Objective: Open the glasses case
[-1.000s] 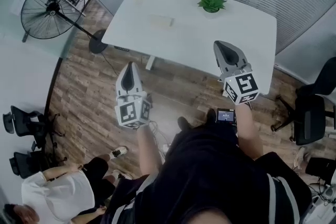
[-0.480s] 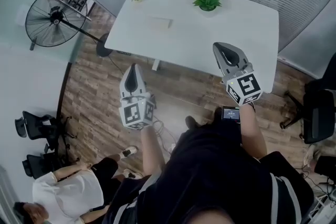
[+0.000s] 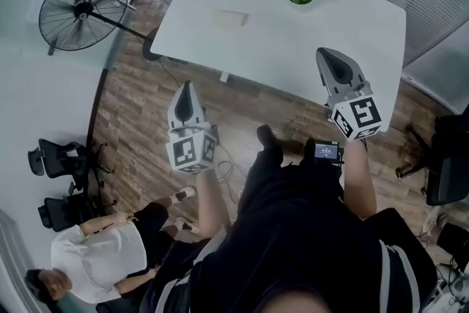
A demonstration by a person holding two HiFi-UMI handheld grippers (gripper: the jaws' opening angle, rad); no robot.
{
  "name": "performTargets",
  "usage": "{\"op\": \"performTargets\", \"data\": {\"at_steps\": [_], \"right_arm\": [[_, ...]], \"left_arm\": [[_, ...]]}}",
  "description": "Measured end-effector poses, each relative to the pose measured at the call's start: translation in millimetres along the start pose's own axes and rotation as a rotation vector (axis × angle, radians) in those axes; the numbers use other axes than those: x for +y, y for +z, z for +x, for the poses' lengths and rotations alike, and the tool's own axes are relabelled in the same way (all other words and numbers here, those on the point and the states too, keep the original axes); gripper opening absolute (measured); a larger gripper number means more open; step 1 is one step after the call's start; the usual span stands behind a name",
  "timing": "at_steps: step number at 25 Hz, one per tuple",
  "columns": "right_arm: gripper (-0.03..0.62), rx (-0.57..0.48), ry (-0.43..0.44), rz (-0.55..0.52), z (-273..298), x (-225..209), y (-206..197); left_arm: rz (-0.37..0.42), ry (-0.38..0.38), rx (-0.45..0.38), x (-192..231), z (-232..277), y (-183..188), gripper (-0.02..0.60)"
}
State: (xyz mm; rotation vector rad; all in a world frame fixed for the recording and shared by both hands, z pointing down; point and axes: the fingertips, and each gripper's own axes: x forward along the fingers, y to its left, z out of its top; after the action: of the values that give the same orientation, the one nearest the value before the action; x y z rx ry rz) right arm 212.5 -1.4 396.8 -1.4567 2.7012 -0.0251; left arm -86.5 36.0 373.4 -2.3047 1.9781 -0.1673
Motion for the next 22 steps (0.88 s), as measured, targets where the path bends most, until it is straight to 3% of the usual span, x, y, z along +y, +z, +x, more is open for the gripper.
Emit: {"op": "performTargets", "data": {"at_steps": [5,9,15,19,22], "right_arm": [[0.012,0.044,-0.047,-0.039,28.6,-12.5,-9.7],[0.012,0.077,-0.083,-0.078,73.2,-9.2,-9.5],[0.012,0.118,-0.15,-0.132,153.9,-5.1,1.6],[0.012,0.162,-0.124,-0.12,194.3,13.9,-13.3],[0.012,0.215,-0.084,-0.117,214.2,19.7,-30.7]], "left_arm": [[-0.041,-0.032,-0.003,25.8,36.8,-24.1,0.0],[-0.14,-0.077,-0.031,72.1,79.1,-39.5,0.0],[-0.162,-0.136,-0.06,138.7,154.7,-38.0,0.0],[-0.242,-0.199,-0.053,153.7,174.8,-50.0,0.0],[-0.271,-0.187,-0.019,159.7,183.3,-67.9,0.0]]}}
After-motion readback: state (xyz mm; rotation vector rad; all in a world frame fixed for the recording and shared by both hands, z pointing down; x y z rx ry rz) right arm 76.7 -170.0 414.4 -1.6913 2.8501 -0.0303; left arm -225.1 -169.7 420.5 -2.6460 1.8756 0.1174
